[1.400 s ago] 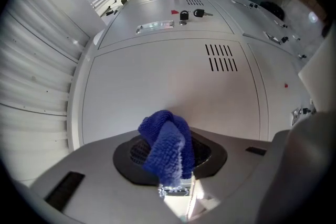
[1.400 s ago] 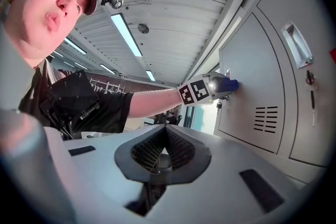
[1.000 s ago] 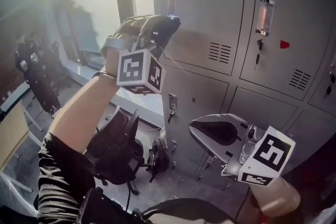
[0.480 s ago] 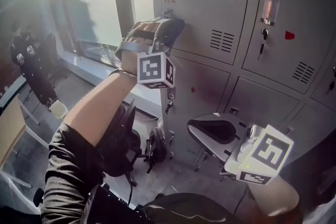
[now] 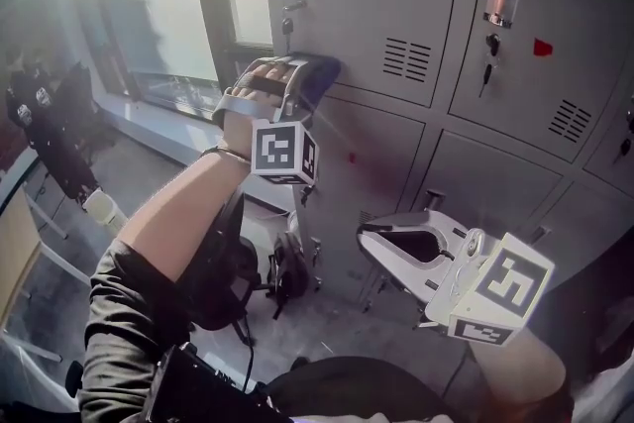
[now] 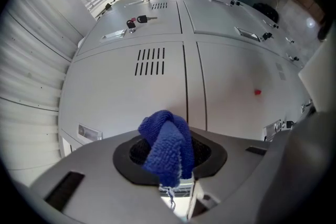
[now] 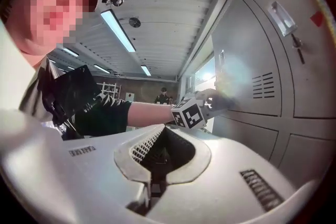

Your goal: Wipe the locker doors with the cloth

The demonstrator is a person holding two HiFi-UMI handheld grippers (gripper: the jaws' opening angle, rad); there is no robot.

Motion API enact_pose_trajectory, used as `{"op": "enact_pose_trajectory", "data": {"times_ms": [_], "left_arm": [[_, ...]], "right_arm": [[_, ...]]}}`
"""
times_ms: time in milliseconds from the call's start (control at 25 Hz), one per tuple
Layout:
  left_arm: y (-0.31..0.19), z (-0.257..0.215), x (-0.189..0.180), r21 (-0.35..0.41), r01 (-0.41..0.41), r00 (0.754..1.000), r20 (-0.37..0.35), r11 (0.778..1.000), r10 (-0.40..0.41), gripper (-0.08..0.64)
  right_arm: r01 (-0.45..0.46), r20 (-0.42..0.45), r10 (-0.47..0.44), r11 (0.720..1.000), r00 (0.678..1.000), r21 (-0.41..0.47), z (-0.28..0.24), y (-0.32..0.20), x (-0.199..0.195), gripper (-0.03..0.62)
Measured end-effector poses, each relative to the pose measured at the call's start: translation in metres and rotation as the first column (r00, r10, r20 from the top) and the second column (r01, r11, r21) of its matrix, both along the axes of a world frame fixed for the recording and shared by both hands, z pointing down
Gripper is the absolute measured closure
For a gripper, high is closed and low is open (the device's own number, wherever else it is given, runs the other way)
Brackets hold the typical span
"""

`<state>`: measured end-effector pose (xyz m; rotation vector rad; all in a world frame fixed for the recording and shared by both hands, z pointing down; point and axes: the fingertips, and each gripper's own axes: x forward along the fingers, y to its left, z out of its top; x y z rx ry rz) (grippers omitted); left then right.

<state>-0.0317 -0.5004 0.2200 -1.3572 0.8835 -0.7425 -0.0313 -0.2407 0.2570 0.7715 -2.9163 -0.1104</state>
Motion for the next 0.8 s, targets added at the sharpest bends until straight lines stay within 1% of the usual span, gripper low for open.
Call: {"op": "enact_pose_trajectory", "data": {"times_ms": [120, 200, 280, 360, 440, 480, 560, 640, 720, 800], "left_arm": [[0.002, 0.011, 0.003, -0.016, -0.013, 1.0, 0.021, 1.0, 0.013, 0.436], [0.009, 0.008, 0.005, -0.016, -0.027, 0.999, 0.028, 0.999, 0.028, 0.436], [0.028, -0.003, 0.008, -0.027, -0.042, 0.999, 0.02, 0.999, 0.043, 0.436], [0.053, -0.029, 0.011, -0.038, -0.059, 0.998, 0.0, 0.998, 0.059, 0.436], [0.078, -0.074, 0.015, -0.023, -0.078, 0.997, -0.028, 0.997, 0.078, 0.436], [0.088, -0.1, 0.017, 0.004, -0.086, 0.996, -0.033, 0.996, 0.086, 0.436], [0.1, -0.154, 0.022, 0.091, -0.085, 0.996, -0.018, 0.992, 0.087, 0.436], [0.103, -0.206, 0.025, 0.179, -0.065, 0.998, -0.006, 0.982, 0.067, 0.436], [0.104, -0.253, 0.031, 0.232, -0.05, 0.998, -0.018, 0.971, 0.056, 0.436], [0.097, -0.287, 0.04, 0.259, -0.041, 0.998, -0.036, 0.965, 0.052, 0.436]], "right_arm": [[0.0, 0.001, 0.0, 1.0, 1.0, 0.0, 0.001, -0.002, 0.001, 0.588], [0.002, 0.001, -0.002, 1.0, 1.0, 0.002, 0.002, -0.001, 0.002, 0.588], [0.005, 0.001, -0.005, 1.0, 1.0, -0.006, 0.004, 0.004, 0.004, 0.588], [0.007, -0.001, -0.007, 1.0, 1.0, -0.008, 0.002, 0.009, 0.008, 0.588], [0.012, -0.001, -0.012, 1.0, 1.0, 0.018, -0.007, 0.012, 0.011, 0.588], [0.016, 0.001, -0.016, 0.999, 1.0, 0.038, -0.014, 0.012, 0.012, 0.588], [0.026, 0.011, -0.027, 0.997, 1.0, 0.075, -0.027, 0.015, 0.015, 0.588], [0.034, 0.026, -0.037, 0.994, 0.999, 0.104, -0.037, 0.019, 0.018, 0.588], [0.041, 0.041, -0.046, 0.991, 0.998, 0.124, -0.045, 0.023, 0.022, 0.588], [0.046, 0.055, -0.054, 0.99, 0.997, 0.133, -0.048, 0.026, 0.027, 0.588]]}}
